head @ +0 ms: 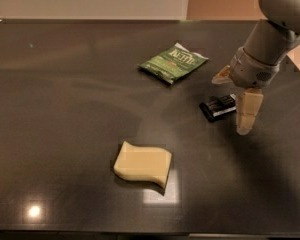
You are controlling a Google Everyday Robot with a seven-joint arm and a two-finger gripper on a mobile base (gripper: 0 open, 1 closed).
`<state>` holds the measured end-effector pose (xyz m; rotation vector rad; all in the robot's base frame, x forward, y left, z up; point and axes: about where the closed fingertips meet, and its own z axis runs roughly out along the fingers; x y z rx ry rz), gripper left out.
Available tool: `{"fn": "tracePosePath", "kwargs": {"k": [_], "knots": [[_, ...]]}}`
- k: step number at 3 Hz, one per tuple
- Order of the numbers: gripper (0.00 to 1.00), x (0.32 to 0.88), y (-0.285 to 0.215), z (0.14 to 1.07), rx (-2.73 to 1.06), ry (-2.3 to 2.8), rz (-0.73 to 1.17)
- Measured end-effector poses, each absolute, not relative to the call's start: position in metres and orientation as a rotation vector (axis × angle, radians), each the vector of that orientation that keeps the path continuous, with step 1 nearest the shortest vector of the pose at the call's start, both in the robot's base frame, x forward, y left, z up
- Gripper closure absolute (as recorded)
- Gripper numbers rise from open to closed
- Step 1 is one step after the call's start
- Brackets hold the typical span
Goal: Move rxbar chocolate near sponge
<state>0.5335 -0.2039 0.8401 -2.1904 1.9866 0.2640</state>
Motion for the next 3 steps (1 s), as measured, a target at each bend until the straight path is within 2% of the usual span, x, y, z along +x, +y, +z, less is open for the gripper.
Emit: {"fn": "tracePosePath", "kwargs": {"k": [1,2,3], "knots": [[0.0,0.5352,-0.2098,0.8292,-2.206,1.997,0.268],[0.19,0.5358,-0.2126,0.8234,-2.215,1.996,0.273],[0.43,0.5365,-0.2142,0.8207,-2.212,2.0,0.277]]}}
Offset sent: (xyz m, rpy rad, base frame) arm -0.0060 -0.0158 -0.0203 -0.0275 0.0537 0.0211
